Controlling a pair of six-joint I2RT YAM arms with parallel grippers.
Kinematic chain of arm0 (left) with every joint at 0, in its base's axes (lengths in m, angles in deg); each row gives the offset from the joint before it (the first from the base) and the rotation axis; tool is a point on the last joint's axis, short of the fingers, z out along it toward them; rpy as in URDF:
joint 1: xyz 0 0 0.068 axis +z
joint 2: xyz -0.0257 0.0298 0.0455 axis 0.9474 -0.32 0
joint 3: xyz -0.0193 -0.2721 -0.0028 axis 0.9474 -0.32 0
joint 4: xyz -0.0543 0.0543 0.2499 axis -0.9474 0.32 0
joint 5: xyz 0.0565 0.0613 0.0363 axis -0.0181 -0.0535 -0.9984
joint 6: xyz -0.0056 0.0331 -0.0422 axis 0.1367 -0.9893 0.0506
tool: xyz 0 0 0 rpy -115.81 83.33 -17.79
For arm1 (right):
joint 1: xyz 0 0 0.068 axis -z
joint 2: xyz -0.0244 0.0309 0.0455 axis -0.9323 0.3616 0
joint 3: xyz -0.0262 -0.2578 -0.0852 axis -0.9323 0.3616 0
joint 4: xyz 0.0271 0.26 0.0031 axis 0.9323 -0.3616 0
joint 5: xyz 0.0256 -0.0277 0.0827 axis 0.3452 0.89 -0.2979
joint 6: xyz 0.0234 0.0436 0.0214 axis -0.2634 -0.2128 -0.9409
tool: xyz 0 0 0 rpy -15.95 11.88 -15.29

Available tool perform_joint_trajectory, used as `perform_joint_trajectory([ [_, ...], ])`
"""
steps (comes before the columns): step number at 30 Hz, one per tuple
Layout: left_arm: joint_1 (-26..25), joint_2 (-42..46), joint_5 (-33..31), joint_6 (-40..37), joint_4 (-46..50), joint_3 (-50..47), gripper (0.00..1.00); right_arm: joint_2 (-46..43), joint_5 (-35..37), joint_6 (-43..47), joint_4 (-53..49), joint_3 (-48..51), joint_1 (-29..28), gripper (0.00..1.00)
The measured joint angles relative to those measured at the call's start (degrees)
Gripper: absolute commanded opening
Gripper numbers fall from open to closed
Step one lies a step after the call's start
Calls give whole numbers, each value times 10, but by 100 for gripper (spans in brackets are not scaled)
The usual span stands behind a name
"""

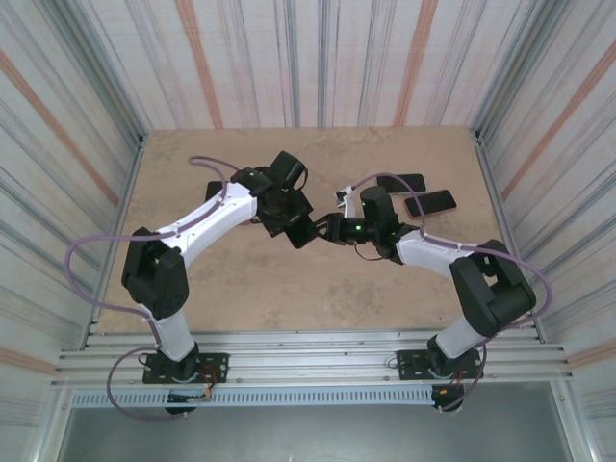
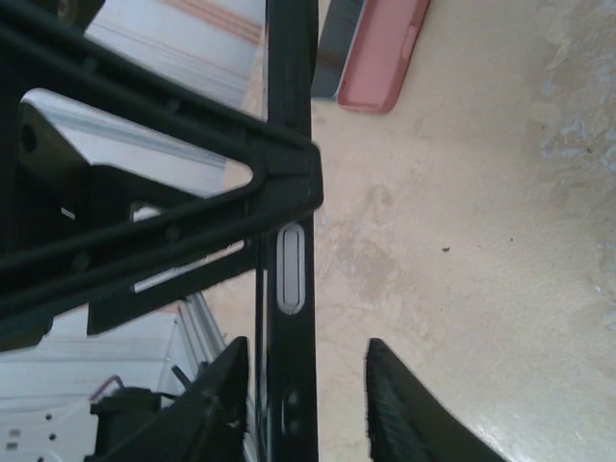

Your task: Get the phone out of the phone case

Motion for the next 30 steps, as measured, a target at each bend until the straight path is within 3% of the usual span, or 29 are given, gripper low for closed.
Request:
perform_joint_trajectory([
  [6,0,0,6,-4,-9,0,71,11,-4,-19,16,-9,0,10],
  [8,0,0,9,-5,-12,0,77,11,-10,-30,23,-9,1,3],
  [11,1,1,10,-9,-19,0,92,11,-12,-40,29,-9,4,2],
  [14,1,7,16,-14,-33,0,98,11,-10,-52,28,-9,5,0],
  [23,24,70,40,-24,-113,-42,98,2,-9,-104,47,-5,35,0],
  [30,64,93,82,-27,-238,-114,92,-31,-4,-173,95,0,56,0],
])
